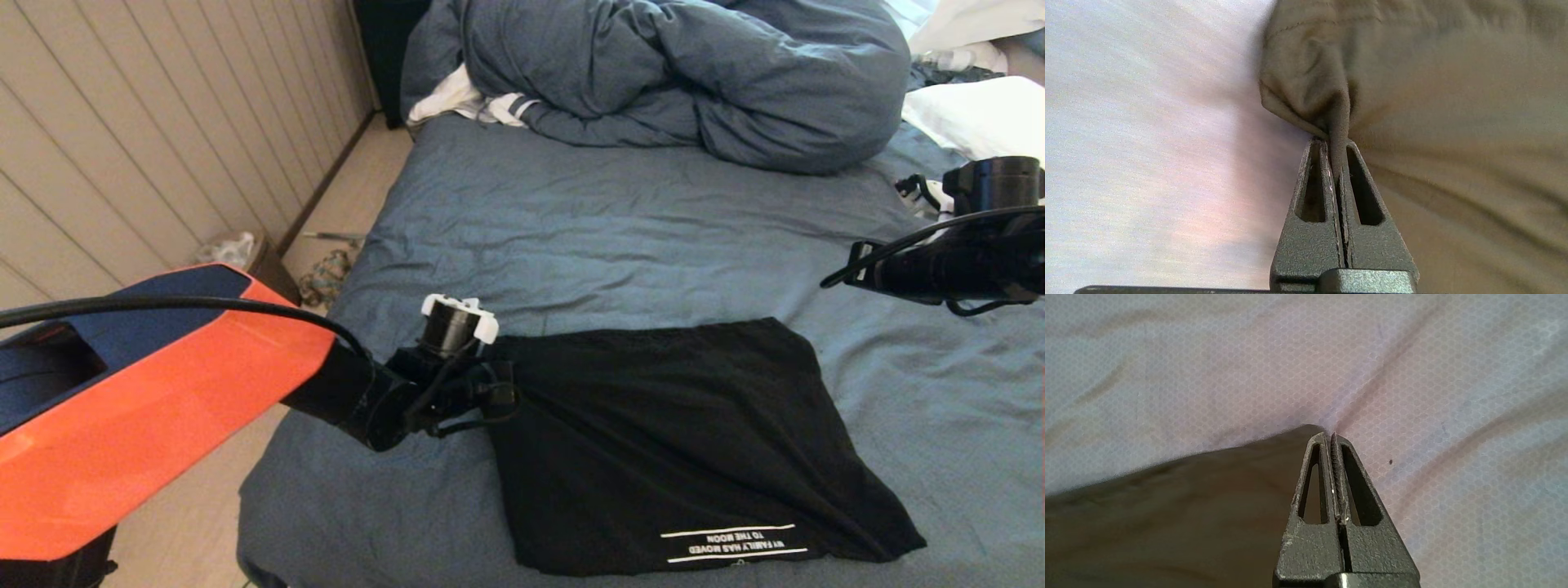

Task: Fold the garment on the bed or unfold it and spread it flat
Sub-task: Unford the black T-shirt

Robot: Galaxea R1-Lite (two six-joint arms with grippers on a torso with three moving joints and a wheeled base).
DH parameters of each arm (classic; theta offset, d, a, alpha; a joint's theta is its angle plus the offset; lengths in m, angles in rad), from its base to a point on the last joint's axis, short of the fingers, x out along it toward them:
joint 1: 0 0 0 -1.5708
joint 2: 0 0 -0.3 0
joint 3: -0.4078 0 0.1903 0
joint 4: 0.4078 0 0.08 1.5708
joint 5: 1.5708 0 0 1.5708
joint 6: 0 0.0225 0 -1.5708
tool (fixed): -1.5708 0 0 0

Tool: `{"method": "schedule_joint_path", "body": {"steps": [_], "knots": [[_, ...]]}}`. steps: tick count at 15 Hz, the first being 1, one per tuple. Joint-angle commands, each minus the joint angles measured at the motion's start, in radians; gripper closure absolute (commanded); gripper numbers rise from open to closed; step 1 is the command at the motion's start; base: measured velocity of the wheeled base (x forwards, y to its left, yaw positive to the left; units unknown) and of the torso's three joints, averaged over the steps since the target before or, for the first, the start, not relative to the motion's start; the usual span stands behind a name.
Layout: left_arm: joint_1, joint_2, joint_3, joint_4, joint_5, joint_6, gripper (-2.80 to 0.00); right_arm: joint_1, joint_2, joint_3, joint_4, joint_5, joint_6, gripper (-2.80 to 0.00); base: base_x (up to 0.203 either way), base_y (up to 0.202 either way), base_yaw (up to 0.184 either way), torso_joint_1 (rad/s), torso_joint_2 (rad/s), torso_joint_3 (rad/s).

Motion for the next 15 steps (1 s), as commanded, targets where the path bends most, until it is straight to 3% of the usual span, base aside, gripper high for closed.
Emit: {"method": "schedule_joint_path", "body": {"steps": [1,6,10,12,15], "knots": [[0.058,-0.045,0.004,-0.002,0.002,0.014,0.0,0.001,-0.002,-0.001,0.0,0.001,0.001,0.0,0.0,0.0,0.0,0.0,0.0,0.0],[0.183,-0.113,0.046,0.067,-0.093,0.091,0.0,0.002,0.004,-0.001,0.0,0.001,0.001,0.0,0.0,0.0,0.0,0.0,0.0,0.0],[0.248,-0.116,0.061,0.064,-0.118,0.173,0.0,0.002,0.013,-0.003,0.0,0.0,0.001,0.0,0.0,0.0,0.0,0.0,0.0,0.0],[0.281,-0.114,0.074,0.067,-0.161,0.227,0.0,0.002,0.015,-0.004,0.0,0.001,0.001,0.0,0.0,0.0,0.0,0.0,0.0,0.0],[0.294,-0.113,0.063,0.069,-0.169,0.267,0.0,0.002,0.021,-0.004,0.0,0.0,0.001,0.0,0.0,0.0,0.0,0.0,0.0,0.0]]}}
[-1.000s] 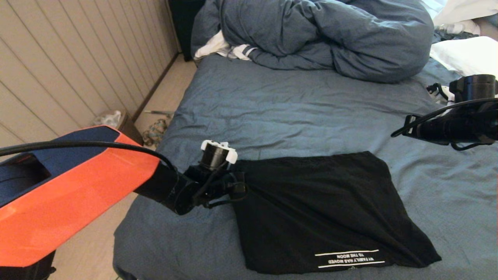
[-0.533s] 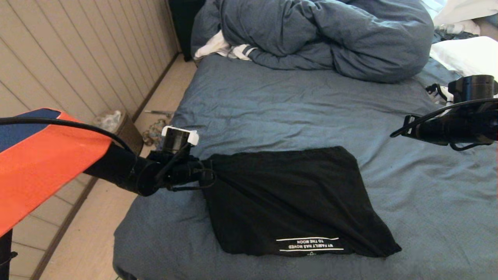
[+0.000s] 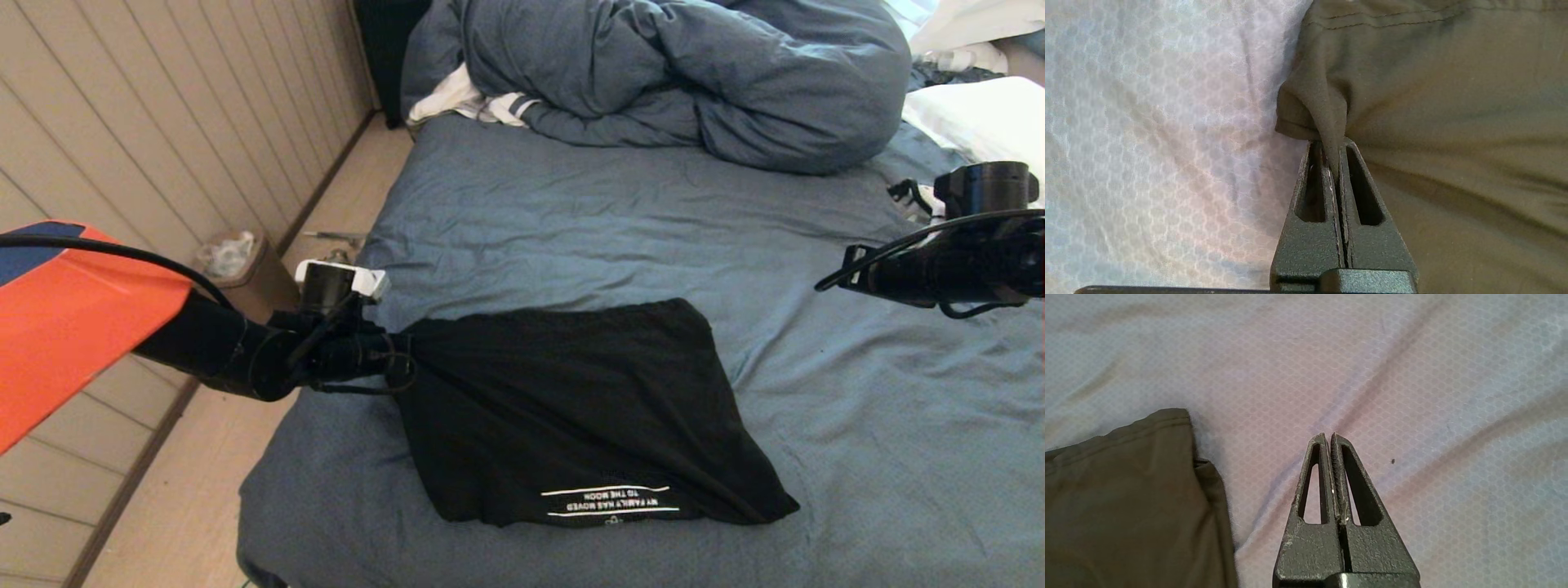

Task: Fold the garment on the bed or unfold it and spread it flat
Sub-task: Unford the black T-shirt

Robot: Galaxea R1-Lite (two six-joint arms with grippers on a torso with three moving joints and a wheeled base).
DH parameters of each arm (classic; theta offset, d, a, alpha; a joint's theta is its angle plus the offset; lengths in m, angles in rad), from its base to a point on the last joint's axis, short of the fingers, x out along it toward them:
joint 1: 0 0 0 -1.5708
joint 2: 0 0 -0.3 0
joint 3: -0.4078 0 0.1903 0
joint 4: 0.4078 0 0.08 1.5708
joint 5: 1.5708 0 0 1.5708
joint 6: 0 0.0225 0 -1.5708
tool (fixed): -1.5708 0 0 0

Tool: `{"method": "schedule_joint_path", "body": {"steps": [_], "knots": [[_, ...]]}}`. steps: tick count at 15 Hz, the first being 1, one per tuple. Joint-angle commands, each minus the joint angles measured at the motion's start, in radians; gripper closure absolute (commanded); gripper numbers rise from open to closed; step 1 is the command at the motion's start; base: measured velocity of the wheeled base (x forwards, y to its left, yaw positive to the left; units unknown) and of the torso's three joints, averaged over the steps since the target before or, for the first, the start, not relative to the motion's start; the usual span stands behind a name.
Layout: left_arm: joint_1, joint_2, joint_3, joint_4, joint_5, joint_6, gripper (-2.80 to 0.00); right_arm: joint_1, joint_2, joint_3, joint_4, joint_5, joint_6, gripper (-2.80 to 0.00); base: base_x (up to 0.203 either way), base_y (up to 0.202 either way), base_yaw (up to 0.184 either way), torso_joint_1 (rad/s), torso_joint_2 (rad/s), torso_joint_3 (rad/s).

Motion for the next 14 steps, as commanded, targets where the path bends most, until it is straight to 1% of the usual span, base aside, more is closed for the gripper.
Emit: {"method": "schedule_joint_path", "body": {"steps": [1,3,4,5,6,9,12,14], "knots": [[0.016,0.0,-0.01,-0.002,-0.002,0.001,0.0,0.001,0.003,0.003,0.0,0.001,0.001,0.0,0.0,0.0,0.0,0.0,0.0,0.0],[0.038,-0.001,-0.015,0.009,-0.028,0.012,0.0,0.001,0.003,0.003,0.0,0.003,0.001,0.0,0.0,0.0,0.0,0.0,0.0,0.0],[0.045,-0.001,-0.013,0.024,-0.046,0.03,0.0,0.001,0.003,0.001,0.0,0.003,0.001,0.0,0.0,0.0,0.0,0.0,0.0,0.0],[0.045,-0.001,-0.008,0.025,-0.046,0.04,0.0,0.001,0.004,0.002,0.0,0.002,0.001,0.0,0.0,0.0,0.0,0.0,0.0,0.0],[0.045,-0.002,-0.006,0.027,-0.046,0.042,-2.8,0.001,0.003,0.003,0.0,0.002,0.001,0.0,0.0,0.0,0.0,0.0,0.0,0.0],[0.043,-0.026,-0.001,0.06,-0.05,0.042,-2.8,0.001,0.003,0.004,0.0,0.003,-0.001,0.0,0.0,0.0,0.0,0.0,0.0,0.0],[0.043,-0.132,0.03,0.16,-0.108,0.037,-2.8,-0.006,0.003,-0.005,0.0,0.007,-0.002,0.0,0.0,0.0,0.0,0.0,0.0,0.0],[0.043,-0.234,0.098,0.195,-0.141,0.035,-2.8,-0.006,0.002,-0.005,0.0,0.009,-0.002,0.0,0.0,0.0,0.0,0.0,0.0,0.0]]}}
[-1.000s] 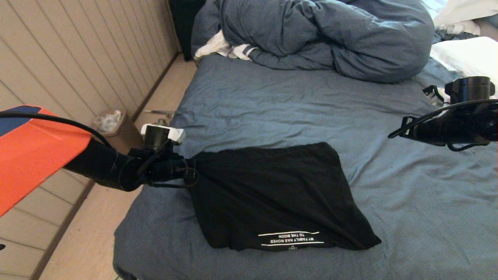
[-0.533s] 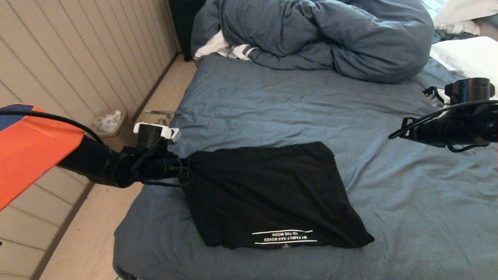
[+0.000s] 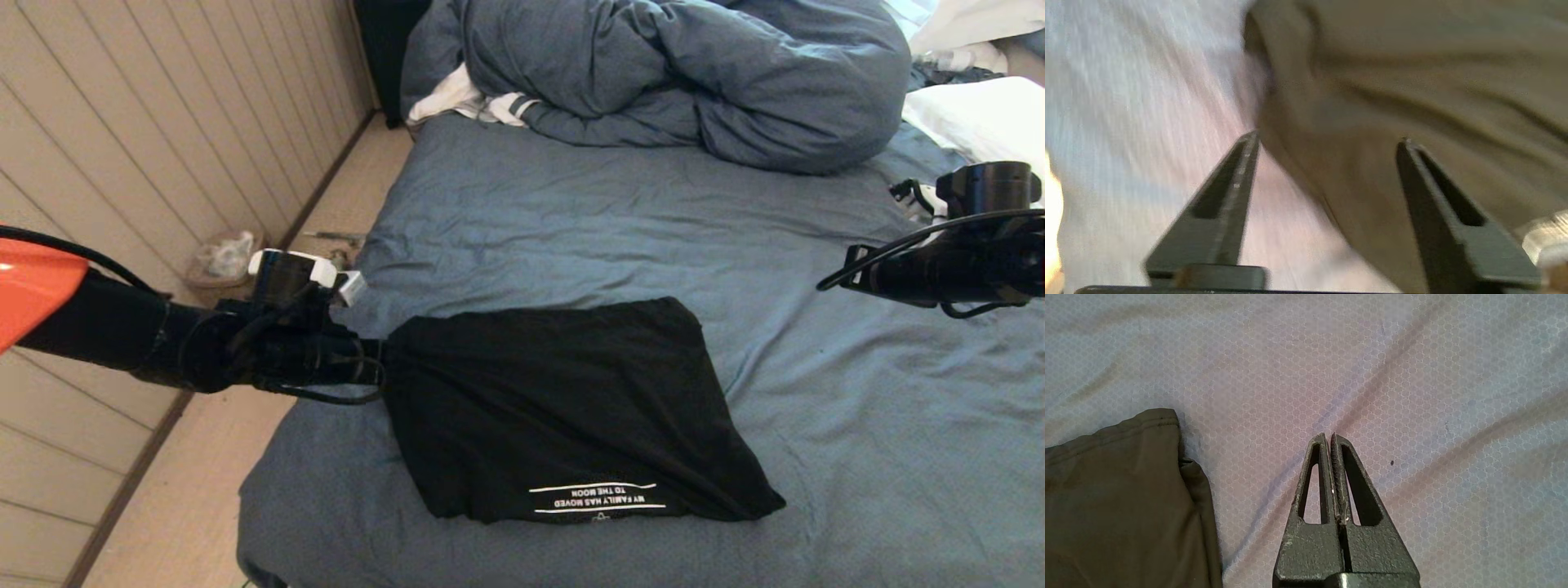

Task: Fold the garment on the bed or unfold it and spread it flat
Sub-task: Unford the black T-shirt

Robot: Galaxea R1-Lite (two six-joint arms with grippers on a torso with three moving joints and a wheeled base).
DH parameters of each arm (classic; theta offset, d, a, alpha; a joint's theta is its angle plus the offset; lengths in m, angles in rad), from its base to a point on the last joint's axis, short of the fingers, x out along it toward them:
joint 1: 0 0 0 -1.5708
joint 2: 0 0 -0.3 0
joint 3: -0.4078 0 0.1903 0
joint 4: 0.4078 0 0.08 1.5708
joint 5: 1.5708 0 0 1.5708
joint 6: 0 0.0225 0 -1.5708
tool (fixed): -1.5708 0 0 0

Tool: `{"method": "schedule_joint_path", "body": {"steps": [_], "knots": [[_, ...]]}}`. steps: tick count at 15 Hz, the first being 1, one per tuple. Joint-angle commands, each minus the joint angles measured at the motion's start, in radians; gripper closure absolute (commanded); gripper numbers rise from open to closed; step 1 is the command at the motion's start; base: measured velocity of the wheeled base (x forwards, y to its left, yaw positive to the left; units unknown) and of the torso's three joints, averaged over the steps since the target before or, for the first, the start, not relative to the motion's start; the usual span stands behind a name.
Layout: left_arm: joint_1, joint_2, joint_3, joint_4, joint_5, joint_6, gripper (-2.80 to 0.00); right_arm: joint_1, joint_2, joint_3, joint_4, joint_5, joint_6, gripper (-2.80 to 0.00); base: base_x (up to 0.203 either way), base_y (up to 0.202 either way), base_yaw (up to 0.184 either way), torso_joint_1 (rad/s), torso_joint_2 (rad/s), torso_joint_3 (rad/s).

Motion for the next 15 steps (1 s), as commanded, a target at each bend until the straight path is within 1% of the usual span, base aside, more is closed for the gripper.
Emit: {"method": "schedule_joint_path", "body": {"steps": [1,3,4,6,8,10,12,15], "knots": [[-0.002,-0.119,0.06,0.008,-0.008,-0.002,-2.8,0.0,-0.002,0.001,0.0,0.002,0.002,0.0,0.0,0.0,0.0,0.0,0.0,0.0],[-0.01,-0.209,0.131,0.017,-0.014,-0.003,-2.8,0.005,-0.007,0.007,0.0,0.002,0.004,0.0,0.0,0.0,0.0,0.0,0.0,0.0],[-0.011,-0.246,0.16,0.026,-0.015,-0.003,0.0,0.005,-0.009,0.009,0.0,0.002,0.004,0.0,0.0,0.0,0.0,0.0,0.0,0.0],[-0.016,-0.306,0.192,0.086,-0.02,-0.011,0.0,0.011,-0.009,0.016,0.001,0.003,0.003,0.0,0.0,0.0,0.0,0.0,0.0,0.0],[-0.031,-0.302,0.16,0.095,-0.029,-0.079,0.0,0.022,-0.005,0.024,0.001,0.002,0.005,0.0,0.0,0.0,0.0,0.0,0.0,0.0],[-0.038,-0.242,0.079,0.094,-0.028,-0.111,0.0,0.059,-0.003,0.045,0.001,0.003,0.004,0.0,0.0,0.0,0.0,0.0,0.0,0.0],[-0.05,-0.159,-0.027,0.094,-0.021,-0.147,0.0,0.115,0.004,0.044,0.0,0.002,0.0,0.0,0.0,0.0,0.0,0.0,0.0,0.0],[-0.059,-0.011,-0.18,0.093,-0.008,-0.201,0.0,0.215,0.09,-0.05,-0.002,-0.002,-0.005,0.0,0.0,0.0,0.0,0.0,0.0,0.0]]}}
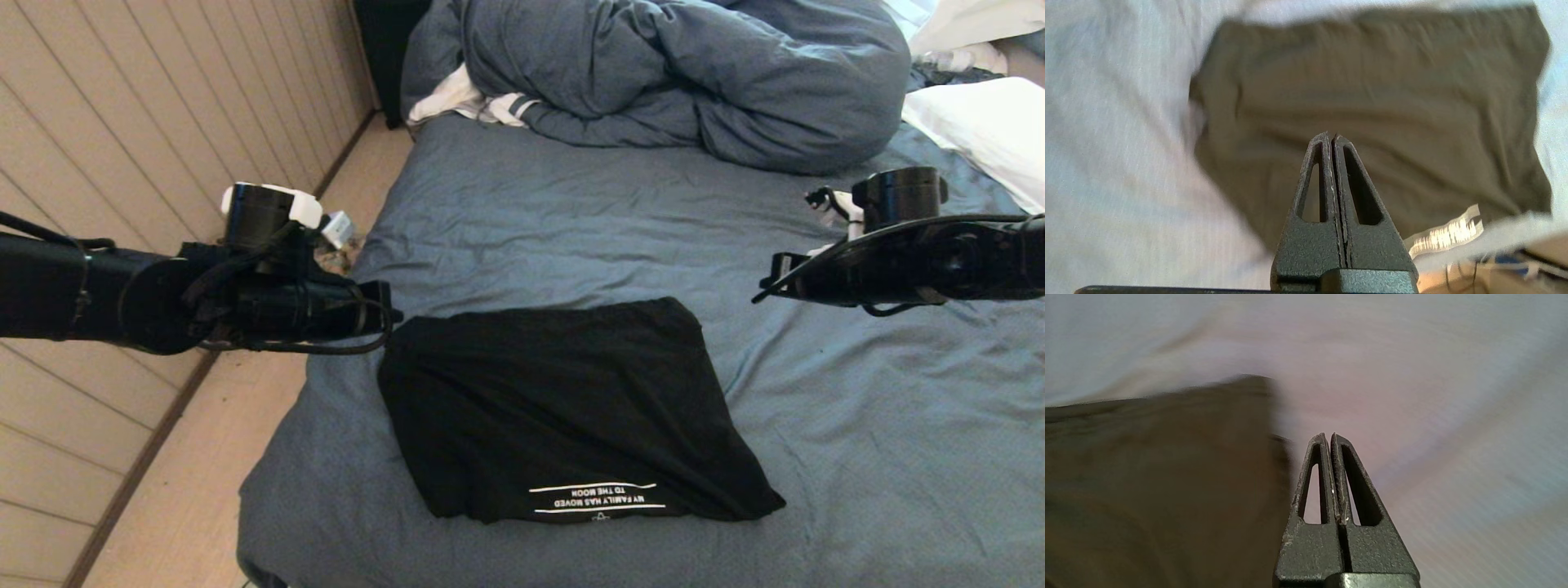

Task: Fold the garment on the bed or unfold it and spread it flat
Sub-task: Unford the black T-shirt

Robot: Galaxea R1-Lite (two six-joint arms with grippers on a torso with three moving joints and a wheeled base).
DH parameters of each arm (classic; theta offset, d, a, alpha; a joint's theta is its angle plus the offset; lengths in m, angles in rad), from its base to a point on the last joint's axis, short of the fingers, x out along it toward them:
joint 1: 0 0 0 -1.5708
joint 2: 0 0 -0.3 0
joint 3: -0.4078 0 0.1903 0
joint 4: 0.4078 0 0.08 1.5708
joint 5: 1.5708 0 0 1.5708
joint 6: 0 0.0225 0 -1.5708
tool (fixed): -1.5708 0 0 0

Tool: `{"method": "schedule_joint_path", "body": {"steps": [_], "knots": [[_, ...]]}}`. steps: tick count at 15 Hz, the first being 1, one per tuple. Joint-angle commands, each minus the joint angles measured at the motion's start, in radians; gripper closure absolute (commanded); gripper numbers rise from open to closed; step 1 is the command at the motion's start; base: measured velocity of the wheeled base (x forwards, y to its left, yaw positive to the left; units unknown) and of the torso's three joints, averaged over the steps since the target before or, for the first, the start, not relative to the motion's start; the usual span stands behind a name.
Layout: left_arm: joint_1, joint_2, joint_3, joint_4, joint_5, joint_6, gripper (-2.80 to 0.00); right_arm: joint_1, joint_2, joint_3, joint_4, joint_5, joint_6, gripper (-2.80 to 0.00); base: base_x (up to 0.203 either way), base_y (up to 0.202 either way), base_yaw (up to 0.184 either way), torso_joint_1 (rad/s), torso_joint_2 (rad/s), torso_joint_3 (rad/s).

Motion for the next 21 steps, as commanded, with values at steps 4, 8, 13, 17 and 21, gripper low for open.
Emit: {"method": "schedule_joint_path", "body": {"steps": [4,8,13,17,21], "knots": [[-0.002,0.215,-0.159,-0.027,0.106,-0.018,0.0,0.087,0.178,-0.141,-0.001,-0.029,0.007,-2.8,0.0,0.0,0.0,0.0,0.0,0.0],[-0.002,0.248,-0.148,-0.157,0.134,-0.008,0.0,0.122,0.286,-0.183,-0.072,-0.065,0.006,-2.8,0.0,0.0,0.0,0.0,0.0,0.0],[0.002,0.258,-0.139,-0.16,0.136,-0.014,0.0,0.16,0.342,-0.226,-0.086,-0.074,0.005,-2.8,0.0,0.0,0.0,0.0,0.0,0.0],[0.002,0.252,-0.139,-0.16,0.136,-0.013,0.0,0.166,0.372,-0.247,-0.083,-0.083,0.003,-2.8,0.0,0.0,0.0,0.0,0.0,0.0],[0.002,0.258,-0.142,-0.158,0.134,-0.013,0.0,0.166,0.38,-0.256,-0.088,-0.084,-0.001,0.0,0.0,0.0,0.0,0.0,0.0,0.0]]}}
